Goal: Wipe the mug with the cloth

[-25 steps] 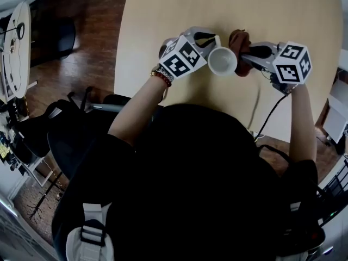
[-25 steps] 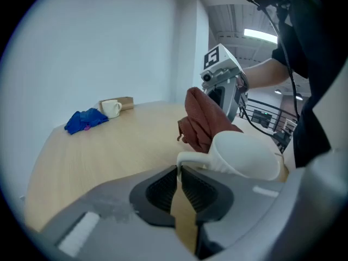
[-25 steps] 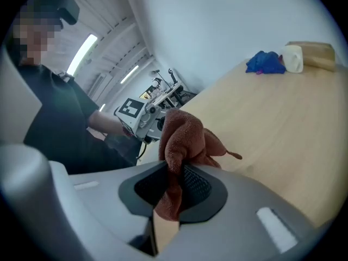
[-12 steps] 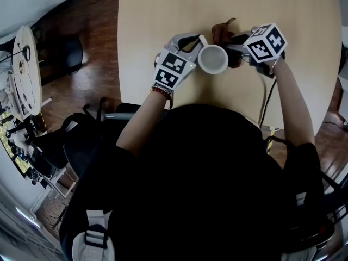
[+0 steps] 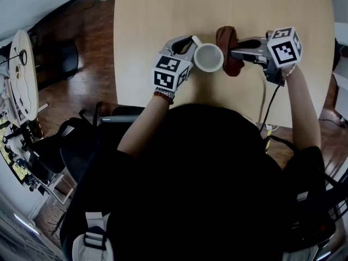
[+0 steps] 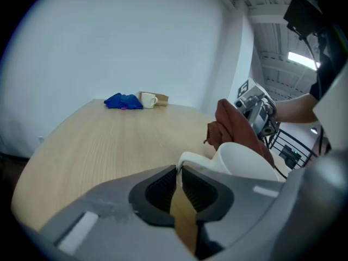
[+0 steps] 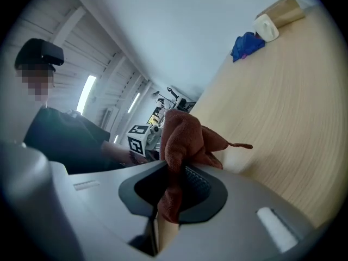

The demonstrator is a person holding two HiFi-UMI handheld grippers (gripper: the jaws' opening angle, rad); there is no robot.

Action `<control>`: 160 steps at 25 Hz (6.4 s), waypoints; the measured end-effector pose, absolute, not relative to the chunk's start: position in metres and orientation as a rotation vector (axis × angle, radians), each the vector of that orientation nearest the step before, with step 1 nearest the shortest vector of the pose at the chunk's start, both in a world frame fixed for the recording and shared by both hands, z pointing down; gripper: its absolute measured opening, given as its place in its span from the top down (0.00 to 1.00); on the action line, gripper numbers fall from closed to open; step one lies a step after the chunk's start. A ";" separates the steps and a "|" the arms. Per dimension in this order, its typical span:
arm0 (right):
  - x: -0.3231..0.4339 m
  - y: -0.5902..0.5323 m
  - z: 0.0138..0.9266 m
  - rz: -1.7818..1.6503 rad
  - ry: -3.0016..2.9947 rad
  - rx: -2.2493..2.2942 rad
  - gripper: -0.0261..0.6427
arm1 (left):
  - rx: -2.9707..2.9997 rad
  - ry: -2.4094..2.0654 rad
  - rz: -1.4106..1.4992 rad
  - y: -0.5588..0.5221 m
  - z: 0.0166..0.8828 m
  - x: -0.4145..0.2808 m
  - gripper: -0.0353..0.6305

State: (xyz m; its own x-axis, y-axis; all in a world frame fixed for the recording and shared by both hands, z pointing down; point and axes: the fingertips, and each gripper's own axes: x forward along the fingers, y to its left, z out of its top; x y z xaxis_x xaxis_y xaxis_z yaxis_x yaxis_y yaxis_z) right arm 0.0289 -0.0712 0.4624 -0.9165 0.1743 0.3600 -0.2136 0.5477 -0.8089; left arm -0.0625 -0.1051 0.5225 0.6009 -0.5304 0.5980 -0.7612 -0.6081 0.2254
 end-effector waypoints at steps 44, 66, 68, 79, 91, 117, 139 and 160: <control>0.029 -0.058 0.534 1.571 -2.064 0.725 0.88 | 2.306 -1.103 0.621 -0.105 0.529 -0.068 0.89; 0.020 -0.043 0.485 1.738 -2.229 0.722 0.88 | 2.342 -1.137 1.007 -0.060 0.533 -0.108 0.90; 0.017 -0.055 0.496 1.688 -2.217 0.744 0.88 | 2.338 -1.139 1.011 -0.064 0.533 -0.111 0.90; 0.016 -0.082 0.553 1.526 -2.107 0.868 0.88 | 2.401 -1.009 1.123 -0.048 0.544 -0.116 0.90; 0.022 -0.056 0.486 1.690 -2.359 0.679 0.88 | 2.479 -0.745 1.340 -0.016 0.546 -0.103 0.91; 0.032 -0.044 0.488 1.738 -2.306 0.783 0.87 | 2.587 -0.620 1.368 -0.004 0.555 -0.041 0.94; 0.033 -0.041 0.555 1.399 -2.158 0.902 0.87 | 2.656 -0.542 1.322 -0.009 0.551 -0.015 0.94; 0.124 -0.064 0.523 0.478 -2.095 0.984 0.67 | 2.545 -1.056 0.595 -0.075 0.454 -0.078 0.94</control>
State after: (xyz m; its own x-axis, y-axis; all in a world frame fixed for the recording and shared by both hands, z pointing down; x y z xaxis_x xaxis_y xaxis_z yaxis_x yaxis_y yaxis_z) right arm 0.1238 -0.0642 0.5235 -0.4155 -0.4900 0.7663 -0.7739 0.6332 -0.0147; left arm -0.0778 -0.0747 0.4538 0.6398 -0.5917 0.4904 -0.7258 -0.6751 0.1323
